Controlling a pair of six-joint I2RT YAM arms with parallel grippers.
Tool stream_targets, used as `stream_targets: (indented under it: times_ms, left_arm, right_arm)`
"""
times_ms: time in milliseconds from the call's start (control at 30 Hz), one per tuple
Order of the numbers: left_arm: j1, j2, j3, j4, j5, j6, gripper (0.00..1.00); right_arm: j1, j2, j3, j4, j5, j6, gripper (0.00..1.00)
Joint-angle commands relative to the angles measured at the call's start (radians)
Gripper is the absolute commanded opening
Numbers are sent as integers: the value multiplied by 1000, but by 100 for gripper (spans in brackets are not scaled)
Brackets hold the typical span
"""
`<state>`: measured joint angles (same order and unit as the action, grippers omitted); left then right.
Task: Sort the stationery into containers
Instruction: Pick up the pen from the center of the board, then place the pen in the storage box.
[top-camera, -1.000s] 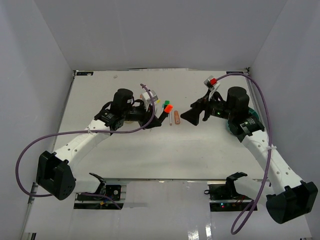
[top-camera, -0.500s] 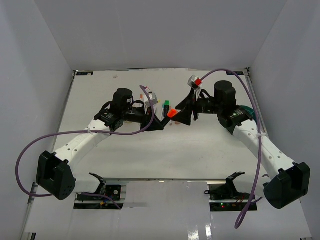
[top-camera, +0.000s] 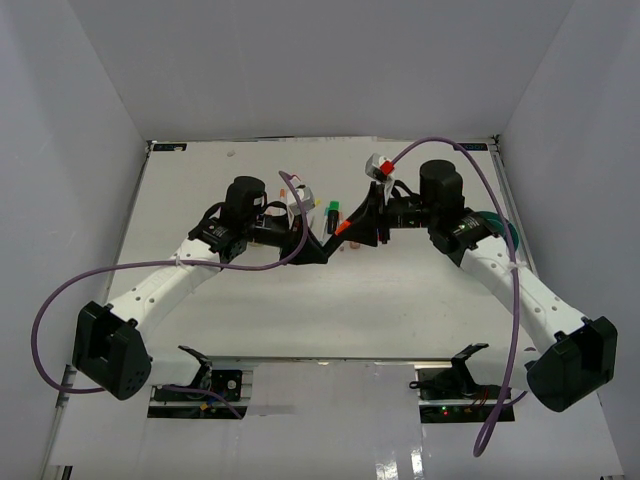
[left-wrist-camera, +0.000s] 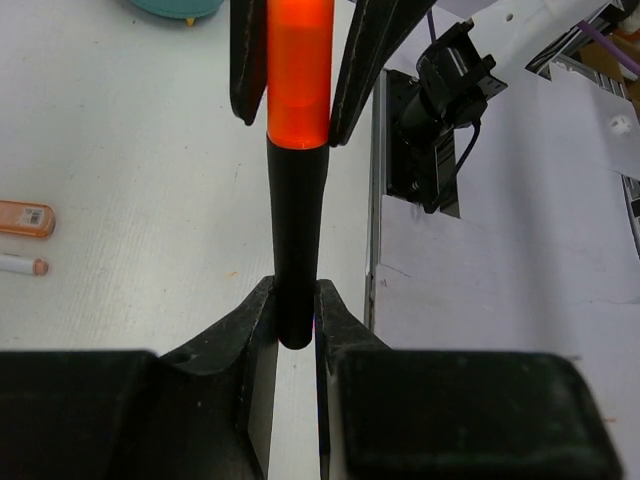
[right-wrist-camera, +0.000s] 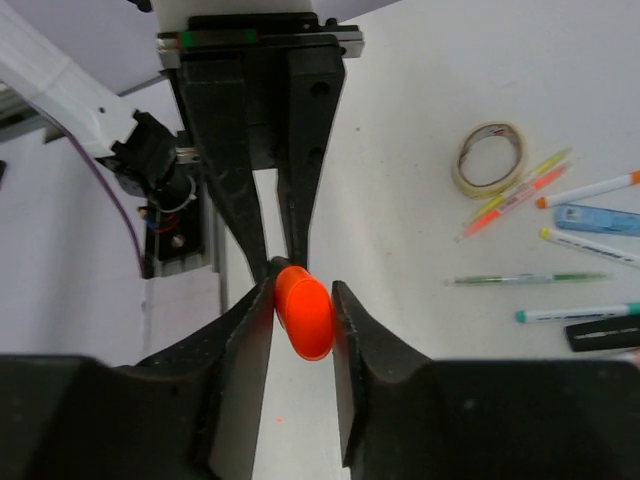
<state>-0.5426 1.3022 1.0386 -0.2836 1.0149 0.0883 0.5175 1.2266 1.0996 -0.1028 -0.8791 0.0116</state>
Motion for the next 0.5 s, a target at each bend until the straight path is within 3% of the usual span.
stream_targets:
  times_ms: [0, 100, 200, 233, 333, 367, 433, 467]
  left_arm:
    - [-3, -6, 29, 6, 54, 10, 0]
    - [-3, -3, 24, 3, 59, 10, 1]
    - [-3, -3, 18, 0, 34, 7, 28]
    - [-3, -6, 17, -2, 4, 7, 47]
    - [-3, -14, 6, -5, -42, 7, 70]
    - [-3, -20, 3, -5, -88, 5, 82]
    - [-3, -29, -11, 3, -156, -7, 91]
    - [-3, -34, -20, 14, -247, -19, 98]
  right_arm:
    - [4, -10, 31, 21, -6, -36, 31]
    - [6, -25, 26, 9, 12, -47, 12]
    - [4, -45, 16, -21, 60, -65, 8]
    - [4, -59, 11, -34, 102, -73, 8]
    - [4, -91, 0, -80, 208, -87, 8]
    - [3, -123, -13, -87, 300, -87, 8]
    - [1, -156, -24, -127, 406, -84, 8]
    - [-1, -188, -26, -144, 536, -85, 8]
